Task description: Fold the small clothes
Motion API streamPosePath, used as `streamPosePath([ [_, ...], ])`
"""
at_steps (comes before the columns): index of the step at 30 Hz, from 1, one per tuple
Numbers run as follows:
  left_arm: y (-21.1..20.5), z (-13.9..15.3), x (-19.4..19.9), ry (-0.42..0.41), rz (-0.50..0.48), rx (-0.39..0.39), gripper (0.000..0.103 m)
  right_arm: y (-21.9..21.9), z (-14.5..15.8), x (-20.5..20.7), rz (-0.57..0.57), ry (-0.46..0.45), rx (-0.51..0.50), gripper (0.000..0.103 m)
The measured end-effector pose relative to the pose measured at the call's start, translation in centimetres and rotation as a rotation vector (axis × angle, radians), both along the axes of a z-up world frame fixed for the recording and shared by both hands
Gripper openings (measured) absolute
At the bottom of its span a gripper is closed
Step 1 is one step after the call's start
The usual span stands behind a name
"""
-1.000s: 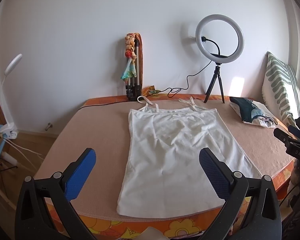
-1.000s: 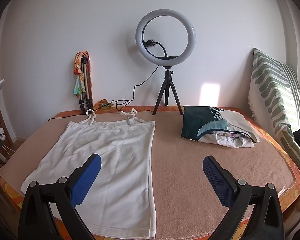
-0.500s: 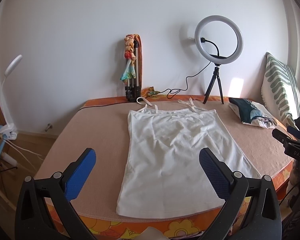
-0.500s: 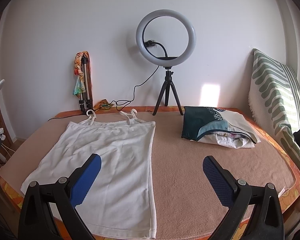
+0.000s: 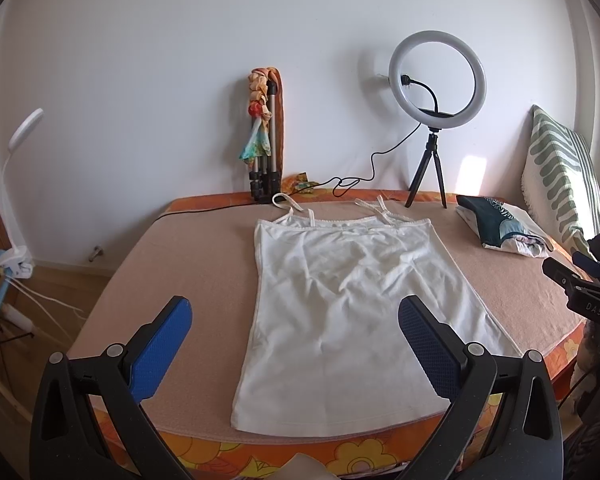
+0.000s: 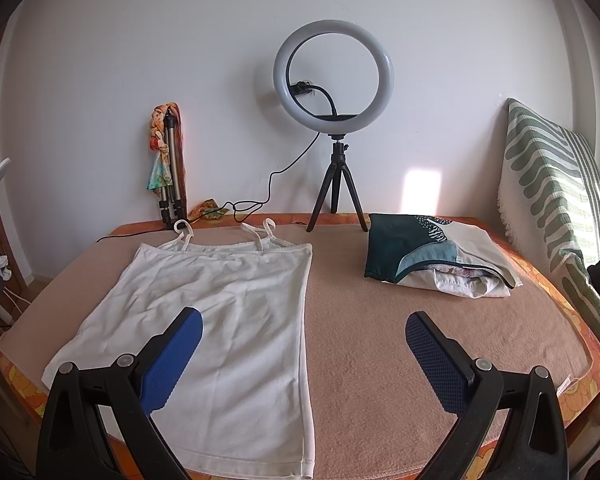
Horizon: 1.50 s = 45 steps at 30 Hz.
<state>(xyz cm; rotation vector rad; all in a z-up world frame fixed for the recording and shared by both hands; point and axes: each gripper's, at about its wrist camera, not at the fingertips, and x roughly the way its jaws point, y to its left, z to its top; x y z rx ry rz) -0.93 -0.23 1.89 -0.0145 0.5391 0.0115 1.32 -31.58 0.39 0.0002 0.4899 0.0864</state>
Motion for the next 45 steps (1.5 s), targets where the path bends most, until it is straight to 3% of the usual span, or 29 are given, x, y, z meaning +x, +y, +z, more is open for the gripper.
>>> streamPosePath([
  [32,1.5,-1.2,0.1,0.031,0.008,-0.003,0.103,1.1,-0.1,0.6,0.024,-0.014,-0.01,0.103],
  [36,3.1,-2.5,1.4,0.083,-0.004,-0.002,0.103,2.1,0.1,1.5,0.052,0.0,0.002,0.103],
  [40,5.3,-4.5,2.4,0.139,-0.037,-0.08,0.102,4.2,0.4,2.4,0.095,0.008,-0.026,0.102],
  [45,6.5,-7.0,3.0,0.247,-0.054,-0.086,0.089,6.9,0.4,5.0,0.213,0.072,0.041,0.1],
])
